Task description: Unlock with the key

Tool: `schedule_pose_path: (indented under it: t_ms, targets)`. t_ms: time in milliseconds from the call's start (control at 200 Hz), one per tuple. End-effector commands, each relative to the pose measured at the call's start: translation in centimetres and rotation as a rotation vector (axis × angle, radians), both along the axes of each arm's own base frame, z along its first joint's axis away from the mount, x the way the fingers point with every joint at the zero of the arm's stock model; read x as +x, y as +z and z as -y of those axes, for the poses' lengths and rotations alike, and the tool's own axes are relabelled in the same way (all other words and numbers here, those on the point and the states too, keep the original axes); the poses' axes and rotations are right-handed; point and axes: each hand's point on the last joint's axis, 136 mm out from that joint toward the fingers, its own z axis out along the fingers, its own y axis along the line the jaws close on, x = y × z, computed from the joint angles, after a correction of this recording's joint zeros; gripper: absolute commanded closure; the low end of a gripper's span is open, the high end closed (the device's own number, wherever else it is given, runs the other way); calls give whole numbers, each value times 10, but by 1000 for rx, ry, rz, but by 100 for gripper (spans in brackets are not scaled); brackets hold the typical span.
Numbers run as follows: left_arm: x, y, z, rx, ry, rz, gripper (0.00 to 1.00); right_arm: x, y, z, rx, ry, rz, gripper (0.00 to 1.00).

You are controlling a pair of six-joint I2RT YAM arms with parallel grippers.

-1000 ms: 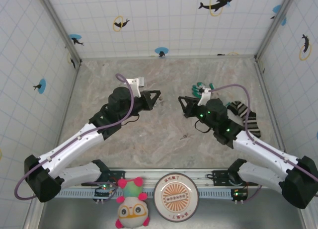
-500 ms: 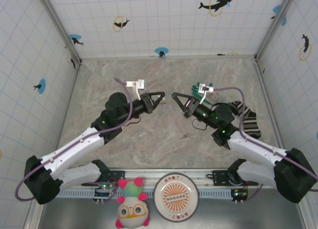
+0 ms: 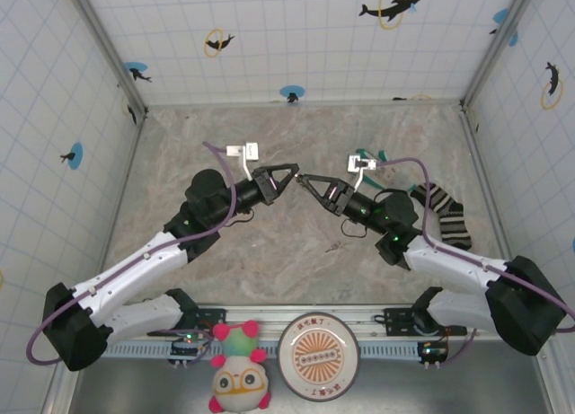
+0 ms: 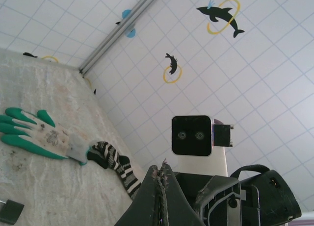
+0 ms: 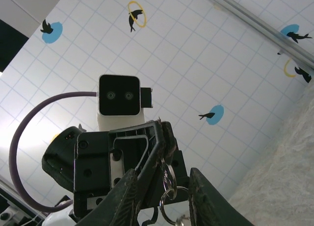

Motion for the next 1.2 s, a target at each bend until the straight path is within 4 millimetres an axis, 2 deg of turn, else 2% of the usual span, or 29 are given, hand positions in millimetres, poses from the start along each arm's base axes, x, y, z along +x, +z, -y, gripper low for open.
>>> schedule_pose_path:
  t_ms: [0, 205, 465, 560, 666, 751, 781, 841, 901, 931, 1061, 1196]
  targets:
    - [-9, 10, 0, -42, -29, 19, 100, -6, 24, -1, 54, 19, 63, 69]
    - [-10, 9, 1, -42, -32, 16, 100, -6, 29, -3, 58, 22, 74, 72]
    - [-11, 11, -1, -50, -22, 20, 100, -2, 24, -5, 45, 17, 60, 88]
    - [-11, 12, -3, -54, -14, 24, 100, -2, 21, -5, 40, 13, 54, 90]
    - [-11, 13, -5, -58, -8, 25, 100, -2, 20, -4, 37, 12, 54, 100]
    - [-11, 15, -5, -58, -5, 26, 100, -1, 19, -3, 31, 6, 55, 100]
    - [-11, 13, -5, -55, -6, 22, 91, -2, 19, -4, 27, 5, 55, 100]
    - [-11, 16, -5, -55, -4, 21, 81, -1, 18, -2, 22, -1, 57, 100]
    - [-12, 15, -6, -49, -6, 20, 66, 0, 18, -1, 13, -9, 59, 100]
    - [-12, 16, -8, -49, -3, 20, 63, 0, 17, 0, 8, -14, 59, 100]
    - [-13, 16, -13, -39, -8, 18, 64, 0, 18, 6, -7, -31, 71, 100]
    - [-16, 14, -9, -29, -48, 8, 65, -4, 24, 10, -8, -25, 96, 100]
